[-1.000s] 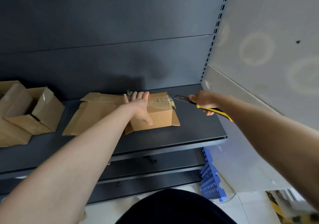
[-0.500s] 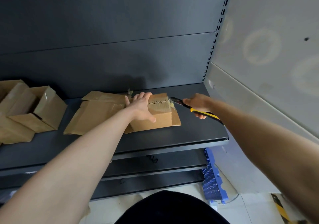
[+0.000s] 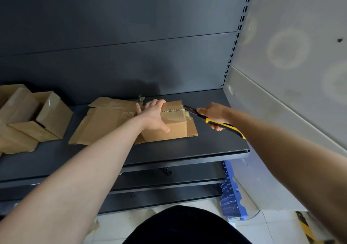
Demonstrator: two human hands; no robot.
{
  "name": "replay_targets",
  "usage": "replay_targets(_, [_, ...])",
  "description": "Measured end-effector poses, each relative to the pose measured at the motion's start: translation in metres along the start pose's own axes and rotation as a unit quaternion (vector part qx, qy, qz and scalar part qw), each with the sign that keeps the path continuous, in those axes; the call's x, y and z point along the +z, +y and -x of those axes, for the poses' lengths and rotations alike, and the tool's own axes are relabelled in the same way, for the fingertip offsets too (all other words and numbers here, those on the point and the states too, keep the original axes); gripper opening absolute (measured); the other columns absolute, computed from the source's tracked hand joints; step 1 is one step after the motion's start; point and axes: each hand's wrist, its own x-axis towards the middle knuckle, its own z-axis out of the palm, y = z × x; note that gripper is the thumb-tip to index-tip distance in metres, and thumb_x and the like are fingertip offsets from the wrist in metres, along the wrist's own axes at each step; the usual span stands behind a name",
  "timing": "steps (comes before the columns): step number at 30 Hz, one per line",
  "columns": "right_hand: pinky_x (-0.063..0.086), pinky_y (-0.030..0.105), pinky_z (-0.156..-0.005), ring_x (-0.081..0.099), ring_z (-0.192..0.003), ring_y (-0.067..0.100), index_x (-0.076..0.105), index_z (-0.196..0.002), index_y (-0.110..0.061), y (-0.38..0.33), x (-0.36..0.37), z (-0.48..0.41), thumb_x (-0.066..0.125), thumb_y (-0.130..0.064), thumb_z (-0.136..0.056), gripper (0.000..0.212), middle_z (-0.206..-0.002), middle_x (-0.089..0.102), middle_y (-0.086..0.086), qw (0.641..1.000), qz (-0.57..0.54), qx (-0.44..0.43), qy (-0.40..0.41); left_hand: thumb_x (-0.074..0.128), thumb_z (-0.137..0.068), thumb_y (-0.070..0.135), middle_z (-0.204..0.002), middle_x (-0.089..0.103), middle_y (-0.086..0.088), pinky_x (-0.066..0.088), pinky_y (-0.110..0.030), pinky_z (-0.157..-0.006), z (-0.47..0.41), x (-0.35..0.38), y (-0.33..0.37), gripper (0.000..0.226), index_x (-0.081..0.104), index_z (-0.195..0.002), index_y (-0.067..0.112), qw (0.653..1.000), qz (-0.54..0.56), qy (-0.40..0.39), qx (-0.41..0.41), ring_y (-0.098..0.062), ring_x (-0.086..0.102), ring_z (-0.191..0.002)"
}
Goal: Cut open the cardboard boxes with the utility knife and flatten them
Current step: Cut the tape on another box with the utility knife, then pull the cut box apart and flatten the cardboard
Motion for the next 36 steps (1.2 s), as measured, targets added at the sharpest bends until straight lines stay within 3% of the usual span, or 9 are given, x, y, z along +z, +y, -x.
replay_targets(6, [0.039,0.024,-0.046,0.041,-0.036,0.019,0.049,-0.076,-0.007,0.001,-0.007,0.001,0.033,-0.042,-0.1,0.045,-0.055,0.051,0.012,0.995,0.092,-0.031,-0.006,0.079,-0.064,0.036,-0.152,0.02,0.002,-0.011,-0.058,-0.112,-0.001,0.004,-0.005,0.105,0.016,-0.147,0.029,1.0,-0.01,0.001,0.025,-0.023,0.007,-0.145])
replay_targets(14, [0.035,0.021,-0.043,0.039,-0.038,0.019,0.048,-0.072,-0.007,0.019,-0.025,0.006,0.04,-0.042,-0.096,0.043,-0.051,0.046,0.01,0.989,0.135,0.016,-0.049,0.078,-0.067,0.03,-0.157,0.009,0.008,-0.006,-0.061,-0.112,0.001,-0.006,-0.009,0.107,0.01,-0.15,0.032,1.0,0.014,-0.016,0.0,-0.019,-0.002,-0.146])
replay_targets(17, [0.039,0.022,-0.044,0.044,-0.037,0.019,0.05,-0.078,-0.005,0.03,-0.026,-0.002,0.037,-0.042,-0.099,0.045,-0.053,0.05,0.012,0.997,0.077,0.02,0.013,0.078,-0.067,0.029,-0.158,0.006,0.008,-0.005,-0.06,-0.114,0.002,-0.007,-0.01,0.109,0.008,-0.151,0.032,0.999,-0.002,-0.034,0.007,-0.018,-0.005,-0.146])
replay_targets(19, [0.048,0.028,-0.05,0.055,-0.046,0.026,0.051,-0.086,-0.002,0.03,-0.018,-0.013,0.033,-0.036,-0.102,0.042,-0.063,0.056,0.018,0.995,0.075,0.016,0.065,0.077,-0.068,0.027,-0.159,0.004,0.009,-0.008,-0.057,-0.114,0.004,-0.005,-0.007,0.109,0.008,-0.151,0.033,0.999,-0.003,-0.04,0.021,-0.016,-0.009,-0.146])
replay_targets(23, [0.054,0.041,-0.085,0.064,-0.096,0.039,0.048,-0.113,-0.01,0.03,0.02,-0.04,0.03,-0.011,-0.102,0.022,-0.112,0.058,0.023,0.994,0.068,0.049,0.073,0.077,-0.071,0.026,-0.159,-0.003,0.012,-0.014,-0.051,-0.113,0.008,-0.003,-0.007,0.109,0.004,-0.151,0.038,0.999,-0.001,-0.044,0.032,-0.016,-0.018,-0.145])
replay_targets(25, [0.047,0.037,-0.091,0.055,-0.112,0.037,0.046,-0.131,-0.01,0.033,0.035,-0.052,0.034,-0.025,-0.103,0.034,-0.128,0.051,0.02,0.99,0.106,0.058,0.079,0.076,-0.072,0.026,-0.159,-0.006,0.014,-0.014,-0.049,-0.114,0.011,-0.004,-0.009,0.108,0.003,-0.15,0.042,0.999,0.001,-0.043,0.029,-0.016,-0.02,-0.145])
replay_targets(30, [0.042,0.042,-0.097,0.049,-0.121,0.037,0.047,-0.131,-0.008,0.028,0.046,-0.067,0.043,-0.048,-0.096,0.053,-0.13,0.052,0.018,0.977,0.139,0.075,0.145,0.075,-0.074,0.027,-0.159,-0.007,0.015,-0.013,-0.049,-0.116,0.017,0.001,-0.014,0.104,0.006,-0.148,0.048,0.999,0.02,-0.021,0.035,-0.015,-0.021,-0.145])
replay_targets(34, [0.042,0.033,-0.078,0.058,-0.101,0.033,0.059,-0.097,-0.006,-0.013,0.025,-0.062,0.039,-0.047,-0.097,0.046,-0.099,0.06,0.014,0.981,0.046,-0.034,0.184,0.074,-0.074,0.018,-0.158,-0.004,0.017,-0.014,-0.045,-0.116,0.022,0.0,-0.013,0.095,0.019,-0.146,0.049,0.996,0.082,-0.013,0.032,-0.013,-0.021,-0.144])
replay_targets(36, [0.041,0.031,-0.079,0.058,-0.101,0.025,0.061,-0.102,-0.008,-0.039,0.016,-0.052,0.046,-0.051,-0.095,0.046,-0.102,0.062,0.007,0.984,-0.006,-0.13,0.125,0.071,-0.075,0.014,-0.158,0.001,0.016,-0.009,-0.044,-0.117,0.024,-0.007,-0.011,0.085,0.031,-0.144,0.044,0.983,0.185,-0.01,0.008,-0.013,-0.018,-0.145])
